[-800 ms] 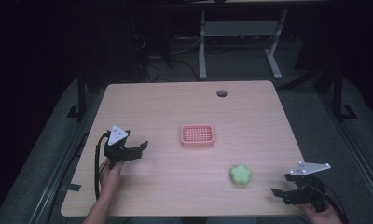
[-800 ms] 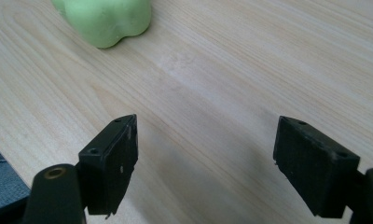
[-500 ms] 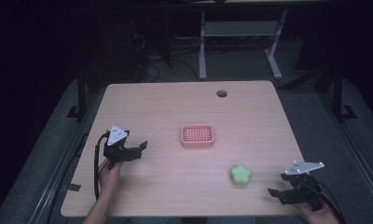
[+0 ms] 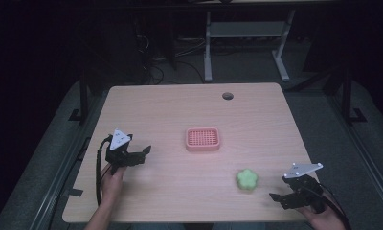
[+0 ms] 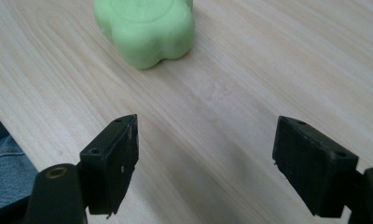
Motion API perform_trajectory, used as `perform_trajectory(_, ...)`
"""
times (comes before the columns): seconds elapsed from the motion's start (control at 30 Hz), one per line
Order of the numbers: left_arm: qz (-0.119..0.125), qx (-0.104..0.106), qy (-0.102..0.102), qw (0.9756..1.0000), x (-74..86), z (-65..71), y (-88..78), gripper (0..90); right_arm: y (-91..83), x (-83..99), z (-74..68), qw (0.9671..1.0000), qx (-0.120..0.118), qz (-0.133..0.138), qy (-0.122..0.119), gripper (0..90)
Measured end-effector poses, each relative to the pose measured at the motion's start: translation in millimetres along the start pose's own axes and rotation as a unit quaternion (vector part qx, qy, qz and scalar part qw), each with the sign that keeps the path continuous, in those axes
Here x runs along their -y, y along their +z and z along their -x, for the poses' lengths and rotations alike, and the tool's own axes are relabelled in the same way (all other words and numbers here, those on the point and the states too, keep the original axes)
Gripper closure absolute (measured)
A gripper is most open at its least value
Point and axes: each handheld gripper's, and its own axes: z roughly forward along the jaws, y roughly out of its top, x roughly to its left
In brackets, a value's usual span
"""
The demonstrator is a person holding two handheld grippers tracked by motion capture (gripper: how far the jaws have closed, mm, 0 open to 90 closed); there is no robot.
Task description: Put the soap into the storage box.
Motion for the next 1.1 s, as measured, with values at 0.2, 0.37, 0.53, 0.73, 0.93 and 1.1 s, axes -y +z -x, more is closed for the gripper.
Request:
perform_trajectory(0.2,0.0,-0.001,0.002,1.0,-0.1,-0.6,-0.3,14.3,-5.1,-9.2,-2.0,1.0,-0.002,-0.001,-0.003,21.2)
perform_trajectory(0.37,0.001,-0.003,-0.002,1.0,0.0,-2.0,-1.1,14.3,-3.5,-20.2,-5.6,0.9998,-0.009,-0.013,-0.014,21.1)
perform_trajectory(0.53,0.001,-0.004,0.0,1.0,-0.3,-1.4,-0.8,14.3,-4.3,-30.6,-8.8,0.9993,-0.009,-0.02,-0.031,21.1)
perform_trajectory(0.73,-0.004,-0.003,0.0,1.0,-0.9,-0.6,0.6,14.3,-3.9,-45.1,-12.3,0.9988,-0.011,-0.027,-0.038,20.1)
perform_trajectory(0.93,-0.003,-0.005,-0.001,1.0,-0.7,-1.1,0.3,14.3,3.3,-57.2,-18.1,0.9964,-0.015,-0.047,-0.07,20.1)
perform_trajectory(1.1,-0.002,-0.008,0.0,1.0,-0.4,-2.3,-0.6,14.3,9.1,-64.9,-22.0,0.9953,-0.017,-0.059,-0.074,20.3)
